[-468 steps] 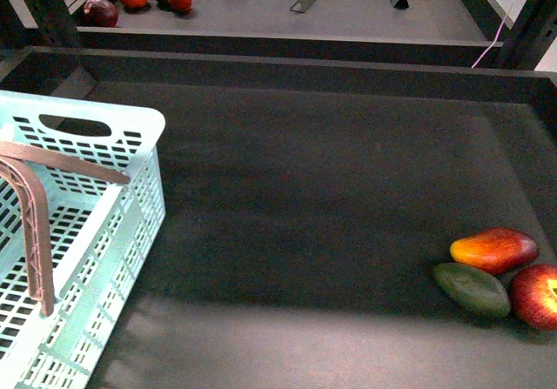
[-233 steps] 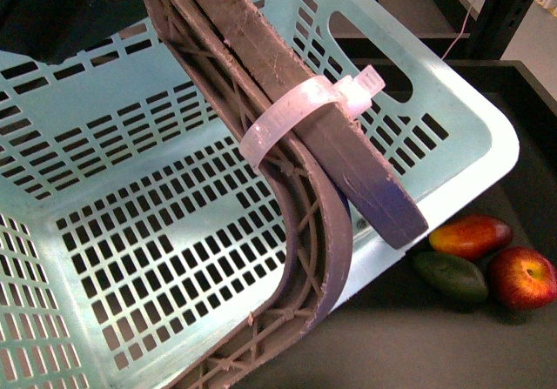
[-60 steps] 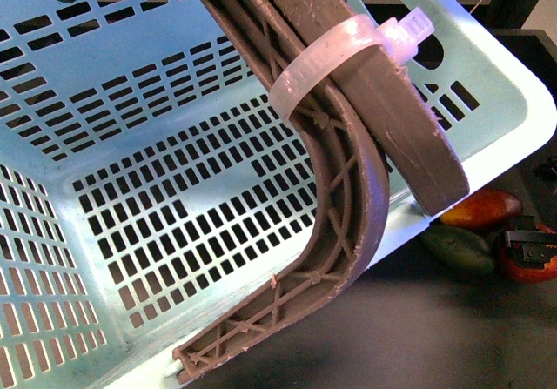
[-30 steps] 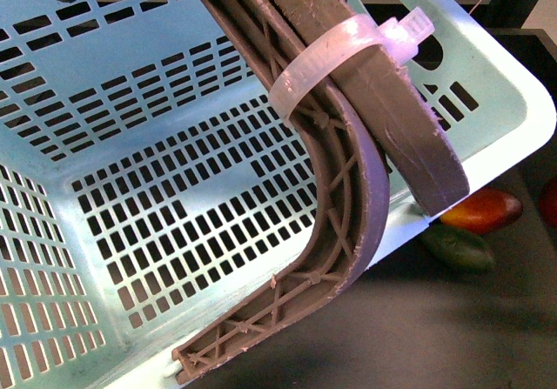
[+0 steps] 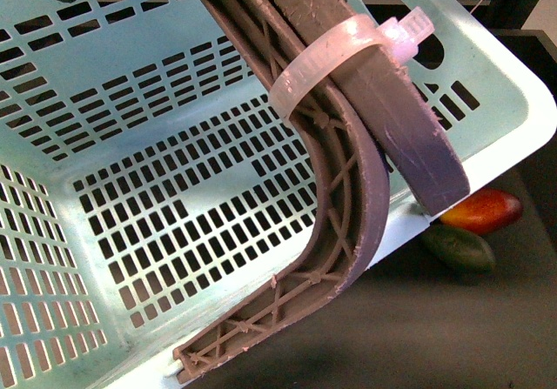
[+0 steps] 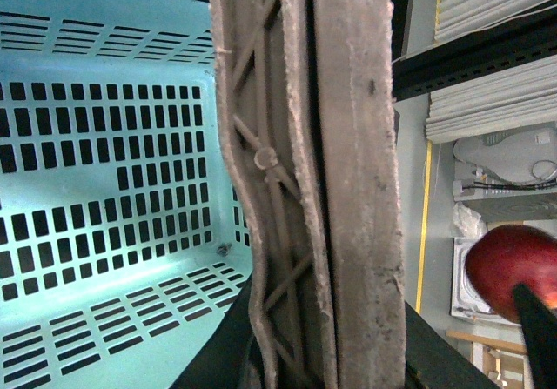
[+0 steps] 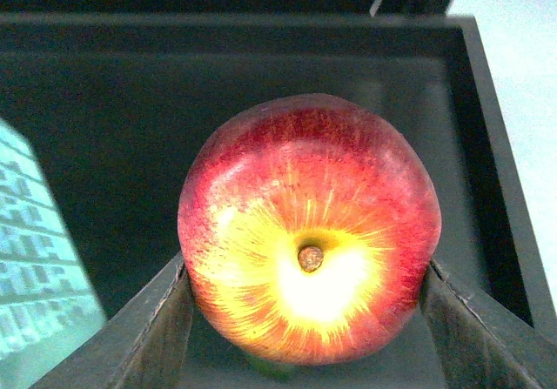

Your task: Pick apple with right arm and hold basket with left

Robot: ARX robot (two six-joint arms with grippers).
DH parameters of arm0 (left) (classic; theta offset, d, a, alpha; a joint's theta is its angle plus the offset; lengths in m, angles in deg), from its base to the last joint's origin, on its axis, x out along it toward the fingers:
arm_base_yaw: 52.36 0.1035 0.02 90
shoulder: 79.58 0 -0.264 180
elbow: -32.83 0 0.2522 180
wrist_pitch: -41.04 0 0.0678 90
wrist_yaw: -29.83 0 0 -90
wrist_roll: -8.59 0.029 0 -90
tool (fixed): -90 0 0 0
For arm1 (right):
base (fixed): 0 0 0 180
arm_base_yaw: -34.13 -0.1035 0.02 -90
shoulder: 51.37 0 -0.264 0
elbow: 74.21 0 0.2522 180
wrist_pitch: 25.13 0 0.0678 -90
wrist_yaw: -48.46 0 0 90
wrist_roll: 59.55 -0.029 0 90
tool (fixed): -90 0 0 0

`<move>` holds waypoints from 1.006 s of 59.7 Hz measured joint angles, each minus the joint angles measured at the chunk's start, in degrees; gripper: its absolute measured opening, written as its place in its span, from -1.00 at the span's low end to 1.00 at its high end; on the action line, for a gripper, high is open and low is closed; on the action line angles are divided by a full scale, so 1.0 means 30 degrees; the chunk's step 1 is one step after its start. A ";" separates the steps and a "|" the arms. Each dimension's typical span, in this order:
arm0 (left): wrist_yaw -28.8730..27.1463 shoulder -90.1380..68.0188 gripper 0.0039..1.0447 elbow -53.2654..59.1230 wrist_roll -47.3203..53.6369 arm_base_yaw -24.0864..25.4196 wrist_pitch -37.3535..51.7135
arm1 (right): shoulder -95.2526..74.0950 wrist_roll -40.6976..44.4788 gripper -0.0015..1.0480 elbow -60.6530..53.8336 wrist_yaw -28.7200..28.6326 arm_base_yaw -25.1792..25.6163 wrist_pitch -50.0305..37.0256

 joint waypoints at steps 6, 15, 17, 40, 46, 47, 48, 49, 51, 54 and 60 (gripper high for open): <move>0.0000 0.0000 -0.67 0.0000 0.0000 0.0000 0.0000 | 0.0612 -0.0823 0.24 0.0313 0.1370 -0.2076 0.0189; 0.0007 0.0000 -0.67 -0.0007 0.0007 0.0000 0.0000 | 0.0102 -0.1858 0.24 0.0306 0.3359 -0.5355 0.0160; 0.0007 0.0000 -0.67 -0.0007 0.0000 0.0000 0.0000 | -0.0073 -0.2062 0.24 0.0233 0.3665 -0.6040 0.0015; 0.0000 0.0000 -0.67 -0.0022 0.0007 0.0000 0.0000 | -0.1967 -0.4590 0.24 -0.1530 0.4983 -1.0615 -0.1843; -0.0015 0.0000 -0.67 -0.0029 0.0131 0.0000 0.0000 | -0.2397 -0.4983 0.25 -0.1741 0.5253 -1.0892 -0.2171; -0.0022 0.0000 -0.67 -0.0029 0.0138 0.0000 0.0000 | -0.2470 -0.4998 0.31 -0.1749 0.5333 -1.0899 -0.2200; -0.0022 0.0000 -0.67 -0.0029 0.0131 0.0000 0.0000 | -0.2506 -0.5049 0.36 -0.1749 0.5362 -1.0907 -0.2222; -0.0022 0.0000 -0.67 -0.0029 0.0131 0.0000 0.0000 | -0.2535 -0.5064 0.43 -0.1741 0.5399 -1.0907 -0.2229; -0.0022 0.0000 -0.67 -0.0029 0.0124 0.0000 0.0000 | -0.2557 -0.5078 0.49 -0.1741 0.5450 -1.0907 -0.2237; -0.0015 0.0000 -0.67 -0.0029 0.0124 0.0000 0.0000 | -0.2528 -0.5107 0.65 -0.1741 0.5595 -1.0848 -0.2237; 0.0051 0.0000 -0.67 -0.0029 0.0146 0.0000 0.0000 | -0.2084 -0.4932 0.86 -0.1705 0.5821 -1.0477 -0.2047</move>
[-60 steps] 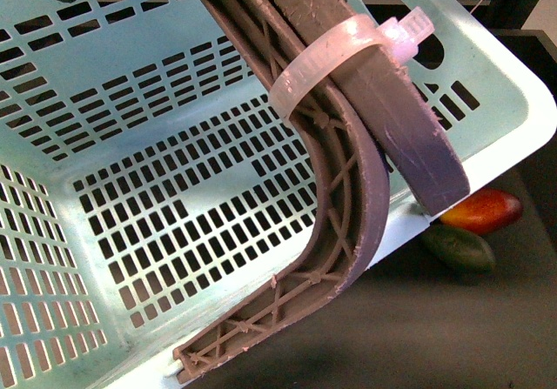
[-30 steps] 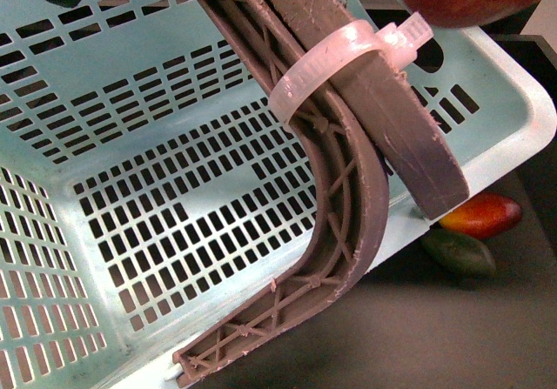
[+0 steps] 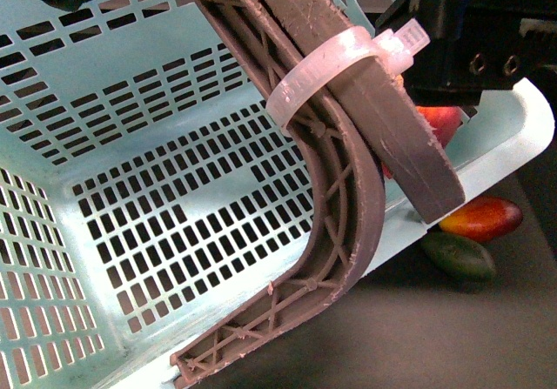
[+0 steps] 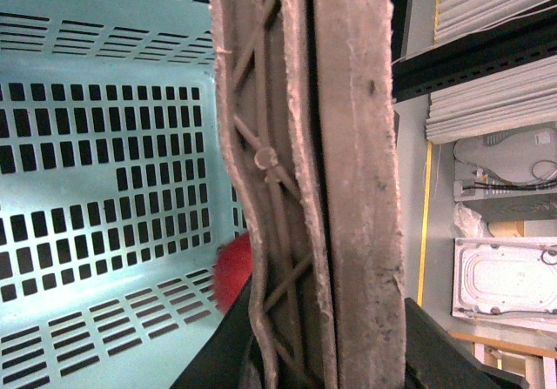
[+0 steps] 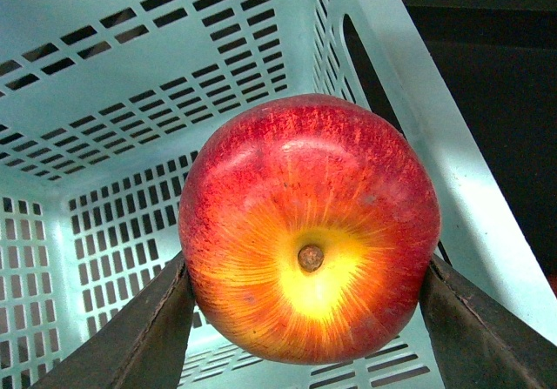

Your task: Pick apple with right arm and hold basket with left

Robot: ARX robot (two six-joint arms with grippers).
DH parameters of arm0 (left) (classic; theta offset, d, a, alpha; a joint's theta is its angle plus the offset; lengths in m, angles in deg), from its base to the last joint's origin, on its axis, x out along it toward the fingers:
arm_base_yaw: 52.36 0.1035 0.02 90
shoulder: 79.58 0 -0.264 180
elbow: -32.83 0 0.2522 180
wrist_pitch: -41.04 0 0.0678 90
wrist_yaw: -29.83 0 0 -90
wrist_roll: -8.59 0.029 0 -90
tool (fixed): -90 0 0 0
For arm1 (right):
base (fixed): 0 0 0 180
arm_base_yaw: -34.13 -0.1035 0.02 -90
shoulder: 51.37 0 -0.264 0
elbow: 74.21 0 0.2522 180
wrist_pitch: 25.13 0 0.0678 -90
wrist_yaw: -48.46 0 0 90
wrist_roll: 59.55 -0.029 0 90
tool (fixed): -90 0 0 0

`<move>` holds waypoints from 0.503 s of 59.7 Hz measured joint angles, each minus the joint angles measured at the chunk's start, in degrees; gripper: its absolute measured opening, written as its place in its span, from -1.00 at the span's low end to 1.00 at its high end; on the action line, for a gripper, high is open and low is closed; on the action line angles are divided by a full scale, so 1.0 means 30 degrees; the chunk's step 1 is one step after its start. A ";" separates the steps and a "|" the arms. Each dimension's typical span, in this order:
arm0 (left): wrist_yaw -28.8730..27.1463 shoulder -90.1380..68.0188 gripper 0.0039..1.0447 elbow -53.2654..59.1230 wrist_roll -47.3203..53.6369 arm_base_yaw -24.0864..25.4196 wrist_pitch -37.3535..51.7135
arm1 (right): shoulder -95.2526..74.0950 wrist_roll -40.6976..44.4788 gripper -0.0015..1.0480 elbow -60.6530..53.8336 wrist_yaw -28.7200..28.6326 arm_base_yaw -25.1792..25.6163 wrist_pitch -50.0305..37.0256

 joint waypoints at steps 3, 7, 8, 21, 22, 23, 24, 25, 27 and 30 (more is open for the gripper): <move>0.0131 0.0000 -0.67 0.0000 0.0051 0.0000 0.0000 | 0.0393 0.0291 0.83 0.0000 0.0153 0.0350 0.0182; -0.0109 -0.0029 -0.68 0.0000 0.0007 0.0000 0.0000 | 0.1486 0.0984 0.83 0.0000 0.0240 0.1464 0.0794; -0.0109 -0.0029 -0.68 -0.0015 0.0066 0.0000 0.0000 | 0.1632 0.1027 0.83 0.0000 0.0248 0.1639 0.0874; -0.0109 -0.0029 -0.68 -0.0051 0.0080 0.0000 0.0000 | 0.3373 0.2353 0.83 0.0000 0.0503 0.3898 0.1333; -0.0087 -0.0029 -0.68 -0.0051 0.0080 0.0000 0.0000 | 0.3366 0.2375 0.83 0.0000 0.0466 0.3898 0.1333; -0.0073 -0.0029 -0.68 -0.0051 0.0080 0.0000 0.0000 | 0.3322 0.2616 0.82 -0.0109 0.0597 0.3898 0.1020; -0.0058 -0.0029 -0.68 -0.0058 0.0080 0.0000 0.0000 | 0.3308 0.2703 0.79 -0.0182 0.0670 0.3898 0.0794; -0.0051 -0.0029 -0.68 -0.0058 0.0073 0.0000 0.0000 | 0.3315 0.3177 0.72 -0.0743 0.1188 0.3920 -0.0816; -0.0015 -0.0029 -0.68 -0.0066 0.0058 0.0000 0.0000 | 0.3395 0.3621 0.63 -0.1588 0.1326 0.4058 -0.2980; 0.0022 -0.0029 -0.68 -0.0073 0.0029 0.0000 0.0000 | 0.3650 0.4138 0.50 -0.2696 0.1246 0.4357 -0.5413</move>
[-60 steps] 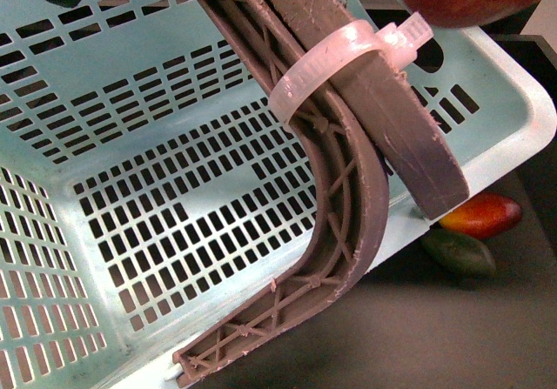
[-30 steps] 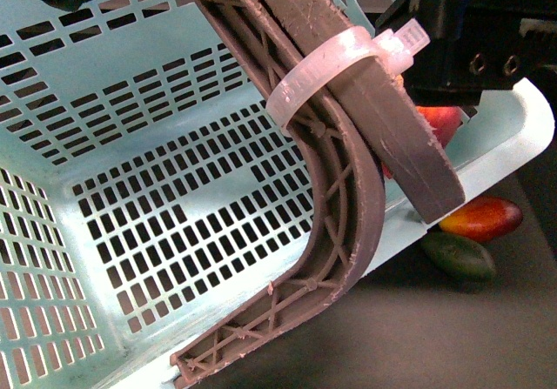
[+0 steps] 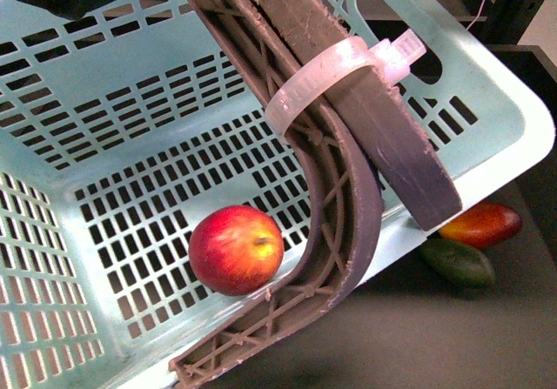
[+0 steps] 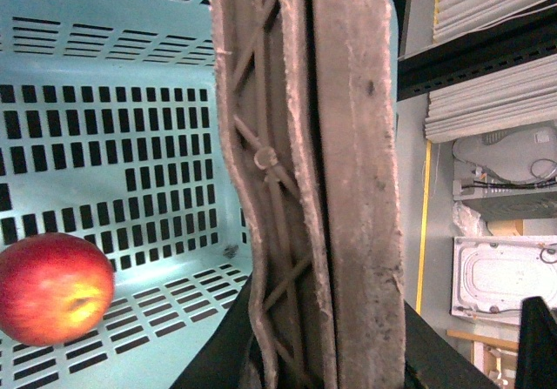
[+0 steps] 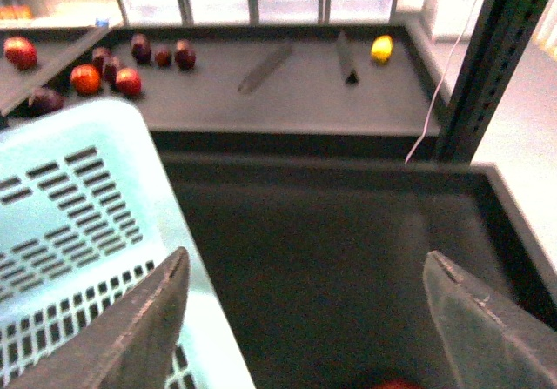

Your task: Pick apple with right arm and hold basket with left

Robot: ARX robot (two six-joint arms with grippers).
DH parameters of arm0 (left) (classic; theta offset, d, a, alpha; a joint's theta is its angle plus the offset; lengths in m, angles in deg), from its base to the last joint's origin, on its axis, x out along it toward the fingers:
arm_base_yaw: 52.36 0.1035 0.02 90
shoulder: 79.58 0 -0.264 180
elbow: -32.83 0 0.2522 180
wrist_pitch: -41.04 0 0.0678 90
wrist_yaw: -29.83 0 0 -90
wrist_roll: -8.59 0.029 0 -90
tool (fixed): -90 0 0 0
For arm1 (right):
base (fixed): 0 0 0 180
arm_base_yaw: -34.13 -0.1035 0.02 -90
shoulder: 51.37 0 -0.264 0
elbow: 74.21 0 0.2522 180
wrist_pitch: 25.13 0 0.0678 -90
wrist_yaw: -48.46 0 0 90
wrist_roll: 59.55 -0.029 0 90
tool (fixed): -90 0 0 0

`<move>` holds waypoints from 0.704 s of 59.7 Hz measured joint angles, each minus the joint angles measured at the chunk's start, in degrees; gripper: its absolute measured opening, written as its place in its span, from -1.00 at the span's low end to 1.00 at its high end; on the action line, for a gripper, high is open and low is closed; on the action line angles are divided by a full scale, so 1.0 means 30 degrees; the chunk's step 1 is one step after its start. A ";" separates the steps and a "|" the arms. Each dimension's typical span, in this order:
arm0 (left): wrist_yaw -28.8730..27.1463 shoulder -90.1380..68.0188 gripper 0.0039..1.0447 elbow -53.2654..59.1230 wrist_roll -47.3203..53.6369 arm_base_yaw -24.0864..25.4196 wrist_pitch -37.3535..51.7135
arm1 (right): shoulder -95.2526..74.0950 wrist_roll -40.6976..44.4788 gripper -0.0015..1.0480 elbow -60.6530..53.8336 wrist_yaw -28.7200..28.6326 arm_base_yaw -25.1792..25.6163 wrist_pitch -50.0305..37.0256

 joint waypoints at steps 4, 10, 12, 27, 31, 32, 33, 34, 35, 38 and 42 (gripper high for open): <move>-0.0015 0.0000 -0.68 0.0000 -0.0015 0.0000 0.0000 | 0.0656 0.0503 0.30 -0.1311 -0.0357 0.0554 -0.2244; -0.0051 0.0007 -0.68 0.0000 -0.0022 0.0000 0.0000 | 0.1858 0.0794 0.00 -0.2492 -0.1115 0.1297 -0.2878; -0.0051 0.0007 -0.68 0.0000 -0.0022 0.0000 0.0000 | 0.2215 0.0867 -0.10 -0.2834 -0.1326 0.1537 -0.2878; -0.0066 0.0007 -0.68 0.0000 -0.0022 0.0000 0.0000 | 0.4605 0.1107 -0.91 -0.4874 -0.2827 0.3096 -0.2397; -0.0044 0.0007 -0.68 -0.0007 -0.0029 0.0000 0.0007 | 0.5297 0.1188 -0.96 -0.5253 -0.3213 0.3446 -0.2106; -0.0036 0.0007 -0.68 -0.0007 -0.0051 0.0000 0.0007 | 0.5406 0.1195 -0.96 -0.5311 -0.3257 0.3504 -0.2055; -0.0036 0.0007 -0.68 -0.0007 -0.0066 0.0000 0.0007 | 0.5603 0.1188 -0.96 -0.5428 -0.3330 0.3606 -0.1960; -0.0036 0.0007 -0.68 -0.0007 -0.0095 0.0000 0.0007 | 0.5807 0.1195 -0.96 -0.5537 -0.3402 0.3701 -0.1865; -0.0036 0.0007 -0.68 -0.0007 -0.0095 0.0000 0.0007 | 0.5909 0.1195 -0.96 -0.5588 -0.3439 0.3745 -0.1814; -0.0029 0.0007 -0.68 -0.0007 -0.0095 0.0000 0.0007 | 0.6513 0.1188 -0.96 -0.5909 -0.3679 0.4022 -0.1486; -0.0036 0.0007 -0.68 -0.0007 -0.0095 0.0000 0.0007 | 0.7213 0.1195 -0.96 -0.6207 -0.4131 0.4415 -0.1071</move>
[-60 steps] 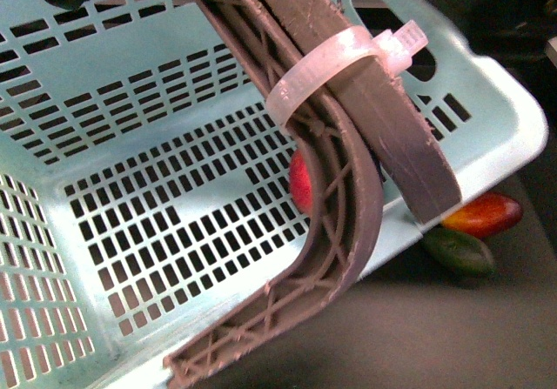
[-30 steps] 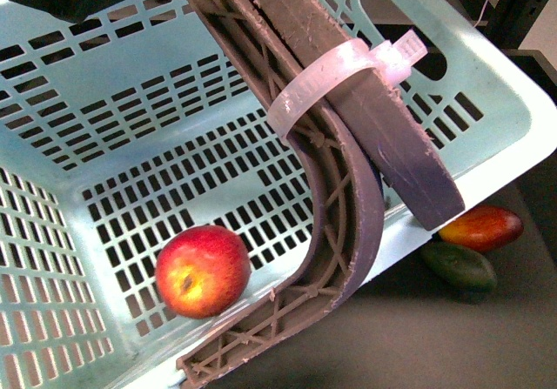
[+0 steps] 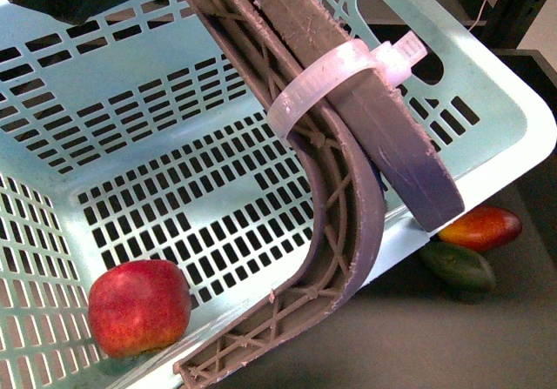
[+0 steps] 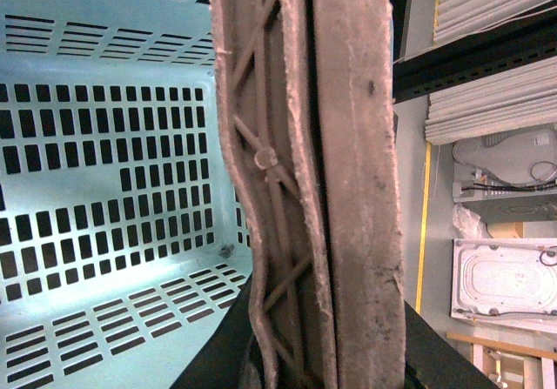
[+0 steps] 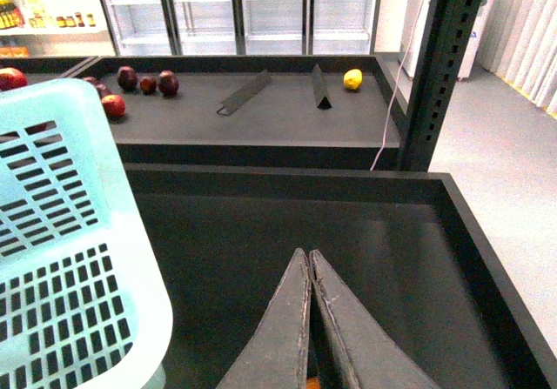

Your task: Pick apple with right arm and hold basket with left

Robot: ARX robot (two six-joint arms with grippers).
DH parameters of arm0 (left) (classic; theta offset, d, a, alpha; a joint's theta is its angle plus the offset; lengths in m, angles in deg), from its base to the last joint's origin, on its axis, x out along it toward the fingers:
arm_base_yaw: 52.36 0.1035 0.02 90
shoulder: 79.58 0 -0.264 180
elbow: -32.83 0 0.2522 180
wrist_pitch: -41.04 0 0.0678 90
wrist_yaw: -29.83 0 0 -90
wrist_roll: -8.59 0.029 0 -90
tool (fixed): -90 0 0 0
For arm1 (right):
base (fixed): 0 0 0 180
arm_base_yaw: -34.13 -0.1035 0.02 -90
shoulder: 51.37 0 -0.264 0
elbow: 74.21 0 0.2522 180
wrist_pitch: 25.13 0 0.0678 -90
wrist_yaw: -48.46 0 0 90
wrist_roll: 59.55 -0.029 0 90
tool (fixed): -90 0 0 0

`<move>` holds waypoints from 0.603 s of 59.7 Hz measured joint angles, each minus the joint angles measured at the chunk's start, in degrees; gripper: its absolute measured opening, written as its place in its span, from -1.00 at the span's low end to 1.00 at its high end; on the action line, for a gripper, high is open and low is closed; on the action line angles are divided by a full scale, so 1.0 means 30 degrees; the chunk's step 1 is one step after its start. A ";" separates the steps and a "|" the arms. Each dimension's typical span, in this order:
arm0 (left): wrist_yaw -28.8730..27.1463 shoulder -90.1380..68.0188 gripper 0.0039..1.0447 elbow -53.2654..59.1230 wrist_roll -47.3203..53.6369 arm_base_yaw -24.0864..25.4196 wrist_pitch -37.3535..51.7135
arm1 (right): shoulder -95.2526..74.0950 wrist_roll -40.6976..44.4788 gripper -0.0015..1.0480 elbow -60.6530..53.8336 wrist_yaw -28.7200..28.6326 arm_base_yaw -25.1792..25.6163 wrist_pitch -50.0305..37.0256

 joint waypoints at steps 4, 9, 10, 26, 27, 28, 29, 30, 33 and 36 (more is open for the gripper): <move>-0.0007 0.0000 -0.68 0.0000 0.0000 0.0000 0.0000 | 0.0699 0.0015 -0.96 -0.0233 -0.1479 0.1129 0.0466; -0.0036 0.0000 -0.68 -0.0007 -0.0007 0.0000 0.0000 | 0.1457 0.0007 -0.96 -0.0437 -0.1501 0.1668 0.0954; -0.0036 0.0000 -0.68 -0.0007 -0.0007 0.0000 -0.0007 | 0.1647 0.0007 -0.96 -0.0495 -0.1545 0.1683 0.1071; -0.0015 0.0000 -0.68 -0.0007 0.0000 0.0000 0.0000 | 0.3585 0.0000 -0.96 -0.1268 -0.1610 0.1734 0.1843; -0.0015 0.0000 -0.68 -0.0007 -0.0007 0.0000 0.0000 | 0.3694 0.0007 -0.96 -0.1268 -0.1647 0.1741 0.1945; -0.0015 0.0000 -0.68 -0.0007 -0.0007 0.0000 0.0000 | 0.3869 0.0007 -0.96 -0.1268 -0.1654 0.1741 0.2091; -0.0022 0.0000 -0.68 -0.0007 -0.0007 0.0000 0.0000 | 0.3949 0.0007 -0.96 -0.1268 -0.1654 0.1741 0.2186; -0.0022 0.0000 -0.68 -0.0007 -0.0007 0.0000 0.0000 | 0.4102 0.0007 -0.96 -0.1268 -0.1625 0.1741 0.2346; -0.0029 0.0000 -0.68 -0.0007 -0.0007 0.0000 0.0000 | 0.4554 0.0007 -0.96 -0.1268 -0.1639 0.1741 0.2739; -0.0029 0.0000 -0.68 -0.0007 -0.0007 0.0000 0.0000 | 0.4983 0.0007 -0.96 -0.1268 -0.1639 0.1741 0.3126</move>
